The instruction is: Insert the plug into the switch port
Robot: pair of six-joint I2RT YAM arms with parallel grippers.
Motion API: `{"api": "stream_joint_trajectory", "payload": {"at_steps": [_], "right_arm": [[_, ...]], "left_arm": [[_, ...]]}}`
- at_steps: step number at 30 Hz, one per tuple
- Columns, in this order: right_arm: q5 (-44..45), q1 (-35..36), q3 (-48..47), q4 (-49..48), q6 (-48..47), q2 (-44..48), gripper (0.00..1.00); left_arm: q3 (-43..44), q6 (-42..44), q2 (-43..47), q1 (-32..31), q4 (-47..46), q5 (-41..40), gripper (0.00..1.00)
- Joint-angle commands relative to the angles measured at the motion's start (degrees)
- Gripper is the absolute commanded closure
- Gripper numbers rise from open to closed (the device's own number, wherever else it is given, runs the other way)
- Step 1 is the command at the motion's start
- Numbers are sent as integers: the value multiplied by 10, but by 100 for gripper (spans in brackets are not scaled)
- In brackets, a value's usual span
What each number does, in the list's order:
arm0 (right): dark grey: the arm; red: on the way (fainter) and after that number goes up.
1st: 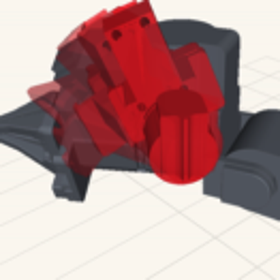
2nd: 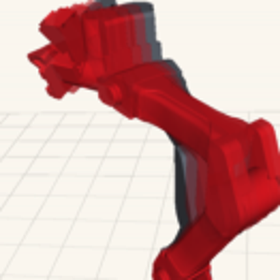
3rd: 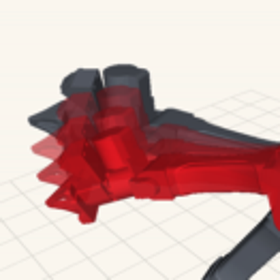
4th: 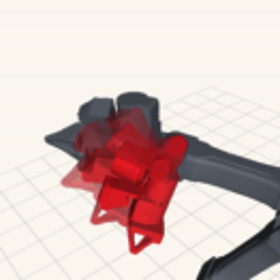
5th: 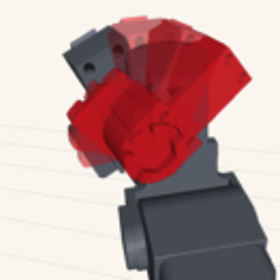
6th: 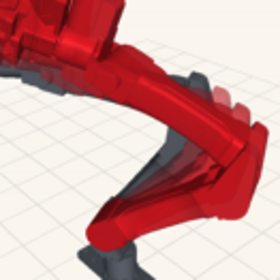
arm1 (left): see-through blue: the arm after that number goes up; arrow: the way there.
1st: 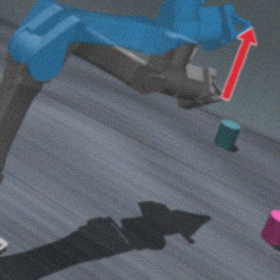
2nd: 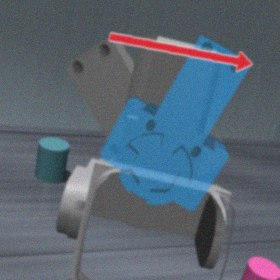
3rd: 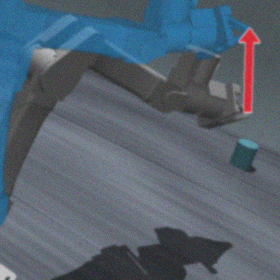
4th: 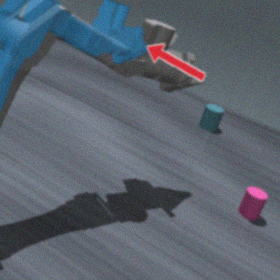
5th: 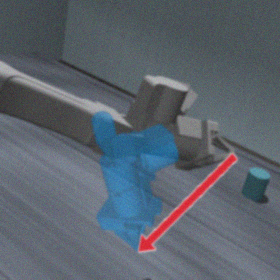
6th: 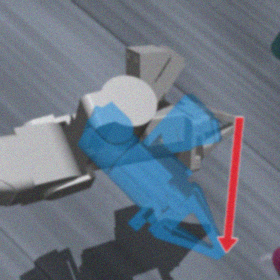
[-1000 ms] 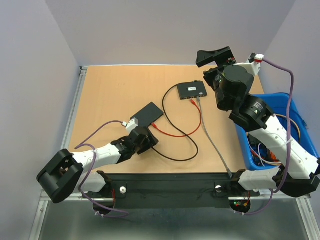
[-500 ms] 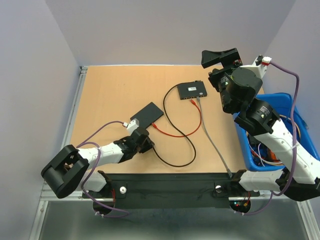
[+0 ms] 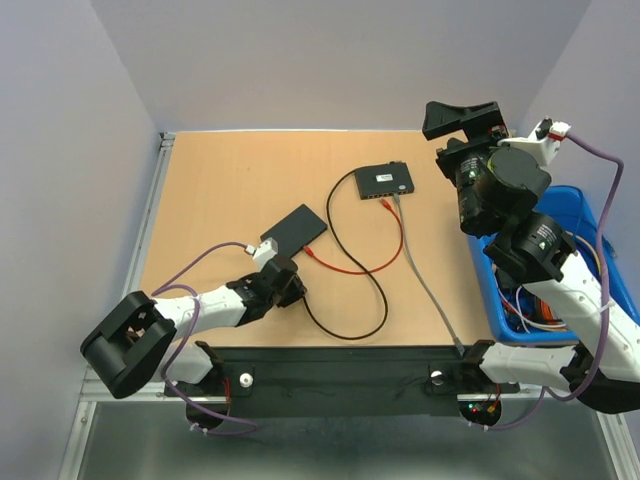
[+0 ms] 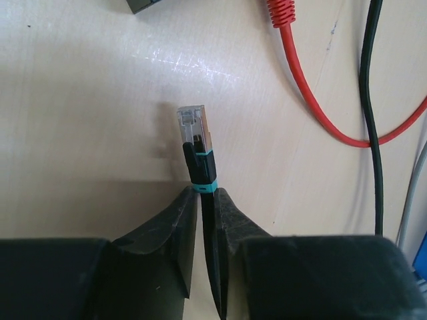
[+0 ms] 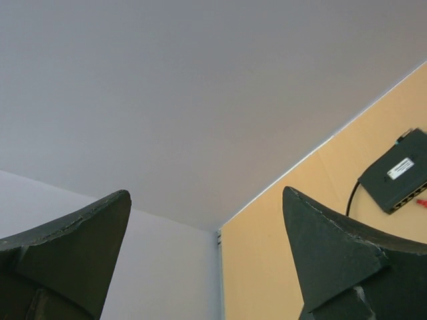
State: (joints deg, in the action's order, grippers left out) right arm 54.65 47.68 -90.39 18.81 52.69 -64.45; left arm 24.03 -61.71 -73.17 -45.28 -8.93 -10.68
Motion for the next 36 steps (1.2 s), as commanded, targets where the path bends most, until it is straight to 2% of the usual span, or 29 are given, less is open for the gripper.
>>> {"api": "stream_joint_trajectory", "payload": {"at_steps": [1, 4, 5, 6, 7, 8, 11, 13, 14, 19, 25, 30, 36], "right_arm": [[31, 2, 8, -32, -90, 18, 0], [-40, 2, 43, -61, -166, 25, 0], [-111, 2, 73, -94, -222, 31, 0], [-145, 2, 92, -107, -238, 33, 1], [-177, 2, 107, -116, -249, 30, 7], [-237, 1, 129, -122, -261, 24, 11], [-322, 2, 165, -102, -257, -14, 18], [-353, 2, 201, -91, -227, -38, 22], [-361, 1, 213, -91, -220, -45, 22], [-366, 2, 266, -86, -197, -57, 25], [-408, 10, 271, -69, -196, -83, 27], [-437, 32, 254, -66, -208, -150, 27], [-384, 41, 254, -65, -213, -180, 28]], "left_arm": [[12, 26, 21, -2, 43, -21, 78], [28, 40, 22, -2, 53, -29, 82], [36, 42, 22, -2, 55, -32, 83], [38, 46, 24, -2, 55, -33, 85], [43, 48, 24, -2, 55, -33, 85], [44, 49, 24, -2, 55, -34, 85], [50, 62, 22, -2, 54, -35, 85], [52, 69, 17, -2, 52, -35, 66], [53, 71, 15, -2, 53, -35, 54], [51, 81, 23, -2, 51, -36, 33], [52, 90, 46, -2, 69, -38, 28], [53, 89, 128, -2, 136, -71, 27], [58, 92, 220, 8, 223, -136, 22]]}}
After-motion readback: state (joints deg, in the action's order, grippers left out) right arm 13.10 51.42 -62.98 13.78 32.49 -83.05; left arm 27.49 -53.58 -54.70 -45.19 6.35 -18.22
